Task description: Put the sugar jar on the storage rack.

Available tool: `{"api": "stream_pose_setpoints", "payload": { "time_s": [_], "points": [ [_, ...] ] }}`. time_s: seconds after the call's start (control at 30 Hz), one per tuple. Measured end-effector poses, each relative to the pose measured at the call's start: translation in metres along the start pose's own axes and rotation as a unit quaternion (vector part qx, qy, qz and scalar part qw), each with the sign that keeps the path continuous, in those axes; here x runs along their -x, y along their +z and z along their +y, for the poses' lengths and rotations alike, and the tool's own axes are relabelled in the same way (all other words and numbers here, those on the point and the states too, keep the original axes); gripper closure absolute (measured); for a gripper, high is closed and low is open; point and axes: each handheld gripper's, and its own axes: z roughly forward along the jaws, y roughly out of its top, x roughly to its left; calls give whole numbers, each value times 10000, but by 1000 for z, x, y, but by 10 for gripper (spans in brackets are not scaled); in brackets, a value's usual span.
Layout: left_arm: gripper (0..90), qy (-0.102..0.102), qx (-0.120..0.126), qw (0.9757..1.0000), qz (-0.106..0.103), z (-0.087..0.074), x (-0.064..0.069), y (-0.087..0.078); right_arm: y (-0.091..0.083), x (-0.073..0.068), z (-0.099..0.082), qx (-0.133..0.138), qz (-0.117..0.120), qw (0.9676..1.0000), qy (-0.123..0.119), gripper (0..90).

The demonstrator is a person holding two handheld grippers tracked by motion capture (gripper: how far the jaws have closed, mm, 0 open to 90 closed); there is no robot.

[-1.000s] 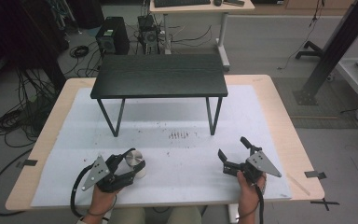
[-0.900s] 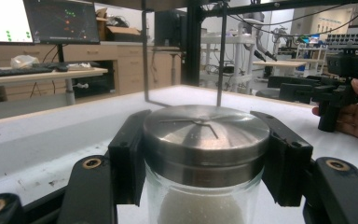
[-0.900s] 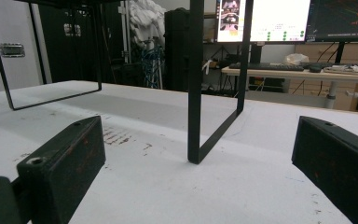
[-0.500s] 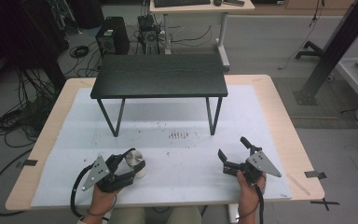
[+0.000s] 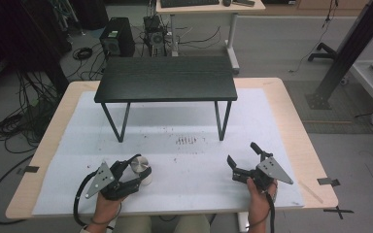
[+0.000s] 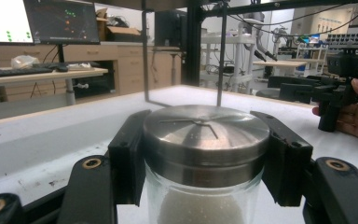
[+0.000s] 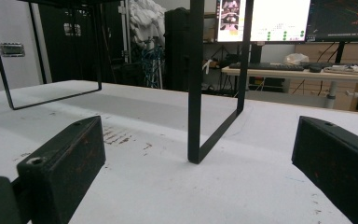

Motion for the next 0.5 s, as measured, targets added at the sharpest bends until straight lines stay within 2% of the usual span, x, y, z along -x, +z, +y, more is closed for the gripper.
{"api": "stream_pose_setpoints", "payload": {
  "time_s": [0.27,0.5],
  "points": [
    [415,-28,-7,10000,3,0,0,0,0,0,0,8,5,10000,-5,25],
    [417,-5,-3,10000,85,1,0,1,0,0,0,21,15,10000,-7,23]
  ]
}}
